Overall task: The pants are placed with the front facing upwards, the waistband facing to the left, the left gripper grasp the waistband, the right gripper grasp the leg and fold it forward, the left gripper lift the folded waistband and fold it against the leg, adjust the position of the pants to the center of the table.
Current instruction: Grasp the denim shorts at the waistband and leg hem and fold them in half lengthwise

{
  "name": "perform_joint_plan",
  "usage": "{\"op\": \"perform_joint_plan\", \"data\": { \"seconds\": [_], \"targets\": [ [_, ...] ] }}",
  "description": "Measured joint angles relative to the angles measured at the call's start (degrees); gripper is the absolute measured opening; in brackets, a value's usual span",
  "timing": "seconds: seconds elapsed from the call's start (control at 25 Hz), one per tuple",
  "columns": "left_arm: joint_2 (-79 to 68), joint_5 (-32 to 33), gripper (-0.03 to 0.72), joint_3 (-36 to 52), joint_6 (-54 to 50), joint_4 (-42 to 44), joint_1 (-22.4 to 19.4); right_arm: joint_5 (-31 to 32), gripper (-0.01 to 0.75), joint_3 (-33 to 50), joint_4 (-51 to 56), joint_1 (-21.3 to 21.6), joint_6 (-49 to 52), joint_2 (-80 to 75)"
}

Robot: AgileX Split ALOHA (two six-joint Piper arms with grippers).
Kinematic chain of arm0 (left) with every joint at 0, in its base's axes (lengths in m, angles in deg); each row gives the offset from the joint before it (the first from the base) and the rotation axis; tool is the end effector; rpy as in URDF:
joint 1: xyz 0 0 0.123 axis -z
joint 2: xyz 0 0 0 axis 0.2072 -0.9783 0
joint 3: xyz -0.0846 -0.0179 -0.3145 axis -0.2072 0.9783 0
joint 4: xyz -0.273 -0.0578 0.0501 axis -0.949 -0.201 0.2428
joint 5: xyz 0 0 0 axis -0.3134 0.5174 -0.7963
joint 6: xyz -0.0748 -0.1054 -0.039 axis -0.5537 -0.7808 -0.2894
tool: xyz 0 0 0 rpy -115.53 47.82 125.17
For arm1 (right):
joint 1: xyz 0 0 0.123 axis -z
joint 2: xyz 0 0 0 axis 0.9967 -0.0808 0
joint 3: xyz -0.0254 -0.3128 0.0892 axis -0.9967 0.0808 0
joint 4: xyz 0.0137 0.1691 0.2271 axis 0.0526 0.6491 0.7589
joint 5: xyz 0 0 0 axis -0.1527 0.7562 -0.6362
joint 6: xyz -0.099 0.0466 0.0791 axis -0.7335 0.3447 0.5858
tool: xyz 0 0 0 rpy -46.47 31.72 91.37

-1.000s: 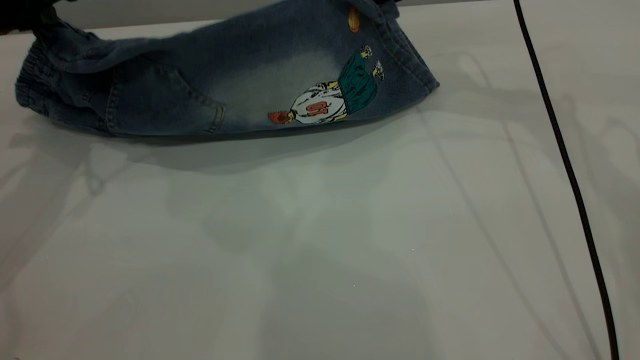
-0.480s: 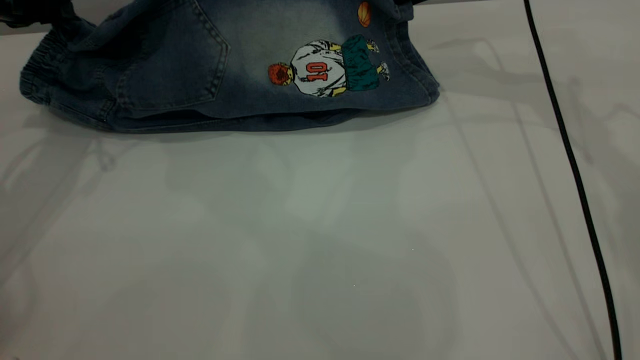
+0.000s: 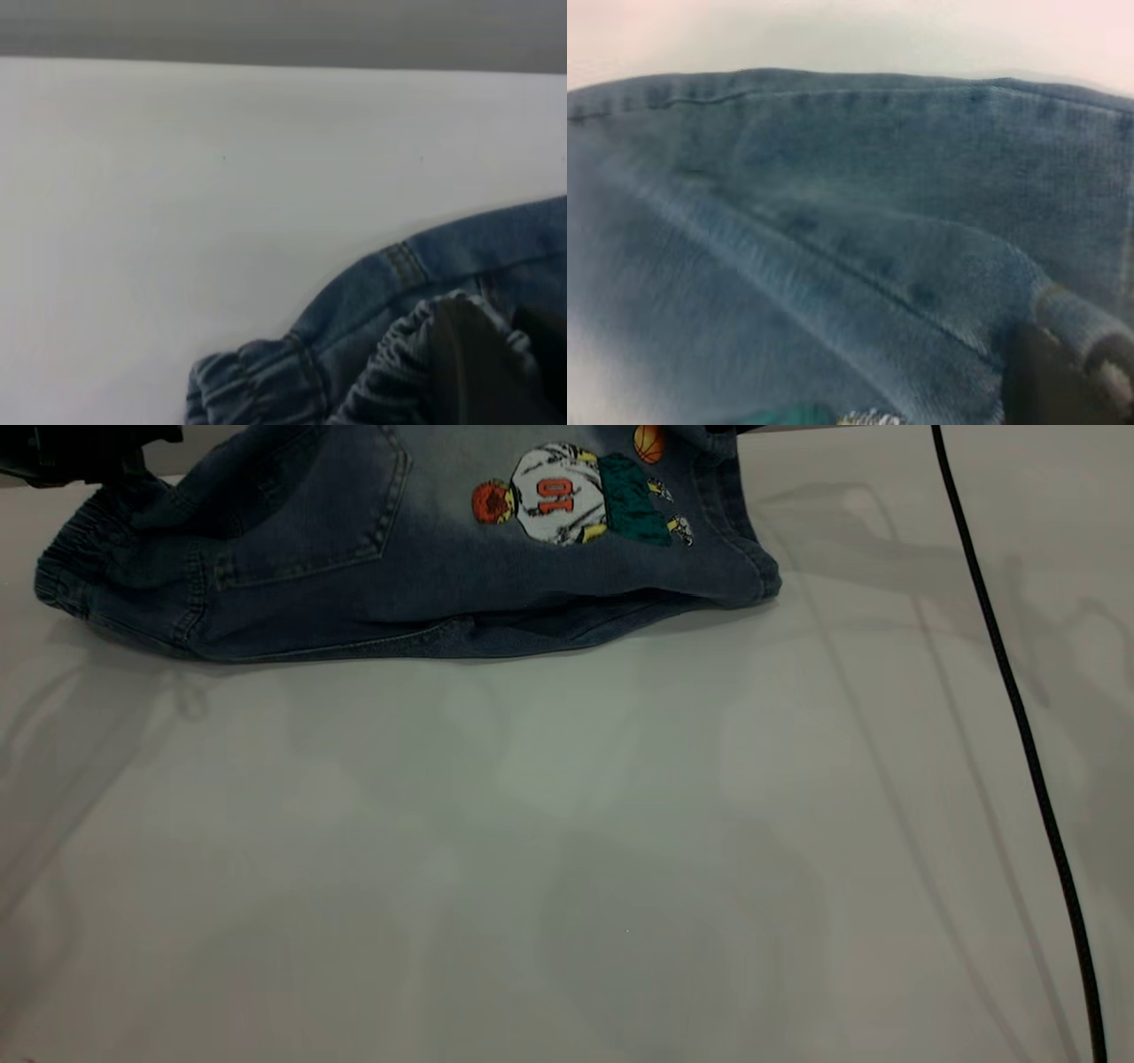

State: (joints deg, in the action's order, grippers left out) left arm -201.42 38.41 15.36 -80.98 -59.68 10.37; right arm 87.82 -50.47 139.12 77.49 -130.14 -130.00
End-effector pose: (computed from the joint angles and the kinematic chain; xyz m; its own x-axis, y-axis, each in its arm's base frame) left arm 0.4963 0.0163 0.0956 -0.6012 -0.0328 -0.7984 -0.0524 0.9986 -0.0016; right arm 0.5827 0.1525 0.0928 -0.7897 -0.0440 -0.6120 -0.3938 0.8012 0.4506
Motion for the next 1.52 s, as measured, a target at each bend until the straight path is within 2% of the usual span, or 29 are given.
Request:
{"op": "perform_joint_plan", "data": {
  "seconds": [0.08, 0.16, 0.44, 0.56, 0.68, 0.88, 1.0, 1.08, 1.24, 1.52],
  "targets": [
    [0.0, 0.14, 0.11, 0.0, 0.96, 0.0, 0.0, 0.0, 0.053, 0.0, 0.0, 0.0, 0.0, 0.0],
    [0.0, 0.48, 0.11, 0.0, 0.95, 0.0, 0.0, 0.05, 0.113, 0.0, 0.0, 0.0, 0.0, 0.0],
    [0.0, 1.86, 0.11, 0.06, 0.84, 0.0, 0.0, -0.72, 0.451, 0.0, 0.0, 0.0, 2.03, 0.0],
    [0.0, 1.86, 0.122, 0.06, 0.84, 0.01, 0.0, -0.67, 0.531, 0.0, 0.0, 0.0, 3.42, 0.0],
    [0.0, 1.8, 0.214, 0.06, 0.84, 0.06, 0.0, 0.05, 0.552, 0.0, -0.05, 0.0, 4.06, 0.0],
    [0.05, -0.21, 0.486, 0.06, 0.81, 0.01, 0.0, 2.89, 0.554, 0.0, -0.39, 0.0, 4.57, 0.57],
    [0.22, -1.24, 0.591, 0.06, 0.39, -0.44, 0.0, 4.73, 0.554, 0.0, -1.13, -0.14, 5.75, 1.01],
    [0.27, 0.34, 0.615, 0.06, 0.18, -1.61, 0.0, 6.43, 0.554, -0.44, -2.7, -0.52, 7.53, 1.03],
    [0.53, 5.5, 0.61, 0.06, 0.3, -6.16, -0.48, 7.49, 0.554, -1.4, -8.18, -2.83, 12.07, 1.32],
    [5.12, 15.34, 0.594, 0.06, -0.16, -6.67, -5.05, 9.31, 0.554, -5.72, -18.78, -7.21, 19.94, 1.39]
  ]
}}
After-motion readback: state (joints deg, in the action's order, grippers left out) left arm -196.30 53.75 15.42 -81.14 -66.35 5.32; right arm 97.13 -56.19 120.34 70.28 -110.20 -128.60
